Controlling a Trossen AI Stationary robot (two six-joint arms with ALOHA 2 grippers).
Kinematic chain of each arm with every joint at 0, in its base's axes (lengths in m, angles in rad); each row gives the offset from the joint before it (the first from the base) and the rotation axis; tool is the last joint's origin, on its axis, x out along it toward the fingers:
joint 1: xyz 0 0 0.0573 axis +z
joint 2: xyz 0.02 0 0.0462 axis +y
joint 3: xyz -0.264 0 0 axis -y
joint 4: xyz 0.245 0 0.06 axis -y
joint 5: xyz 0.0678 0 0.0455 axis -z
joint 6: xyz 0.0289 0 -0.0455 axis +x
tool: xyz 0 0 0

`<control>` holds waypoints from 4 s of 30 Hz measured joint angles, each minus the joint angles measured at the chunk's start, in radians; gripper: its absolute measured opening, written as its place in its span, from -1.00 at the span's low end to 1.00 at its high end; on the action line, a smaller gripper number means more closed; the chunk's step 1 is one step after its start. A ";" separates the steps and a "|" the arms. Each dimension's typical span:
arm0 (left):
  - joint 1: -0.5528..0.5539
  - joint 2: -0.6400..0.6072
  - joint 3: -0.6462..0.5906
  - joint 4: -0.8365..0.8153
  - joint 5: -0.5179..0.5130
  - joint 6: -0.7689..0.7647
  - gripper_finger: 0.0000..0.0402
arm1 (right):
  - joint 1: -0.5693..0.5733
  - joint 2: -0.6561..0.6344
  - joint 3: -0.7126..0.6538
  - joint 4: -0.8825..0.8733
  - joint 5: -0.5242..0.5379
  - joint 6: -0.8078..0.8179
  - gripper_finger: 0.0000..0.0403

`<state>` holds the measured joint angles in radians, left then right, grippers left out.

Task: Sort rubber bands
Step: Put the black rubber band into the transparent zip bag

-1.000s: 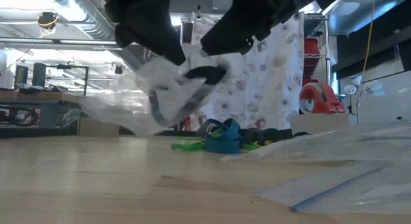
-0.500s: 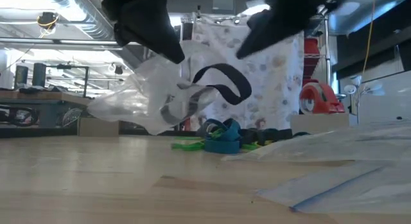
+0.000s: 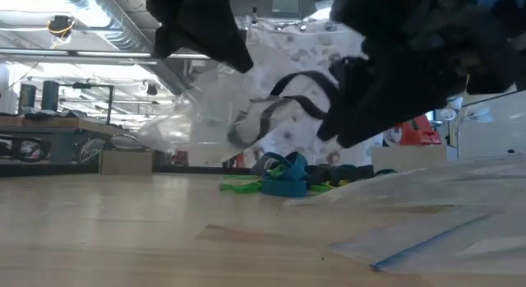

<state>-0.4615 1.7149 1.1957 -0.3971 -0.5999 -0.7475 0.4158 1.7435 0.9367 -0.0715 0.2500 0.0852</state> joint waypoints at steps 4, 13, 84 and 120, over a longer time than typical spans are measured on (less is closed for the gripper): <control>0.005 0.000 0.000 -0.002 0.000 0.000 -1.00 | -0.026 0.013 0.000 0.030 -0.068 0.074 -0.05; 0.005 0.000 0.000 -0.002 -0.007 0.015 -1.00 | -0.027 0.005 0.076 0.125 -0.095 0.141 -0.55; 0.033 -0.098 -0.012 -0.475 -0.071 -0.384 -1.00 | -0.186 0.229 0.233 0.240 -0.019 -0.254 -0.98; 0.069 -0.054 -0.006 -0.329 0.019 0.087 -0.42 | -0.189 0.289 0.238 0.335 -0.024 -0.220 -1.00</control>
<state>-0.3929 1.6604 1.1895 -0.7258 -0.5812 -0.6600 0.2272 2.0327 1.1748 0.2638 0.2256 -0.1352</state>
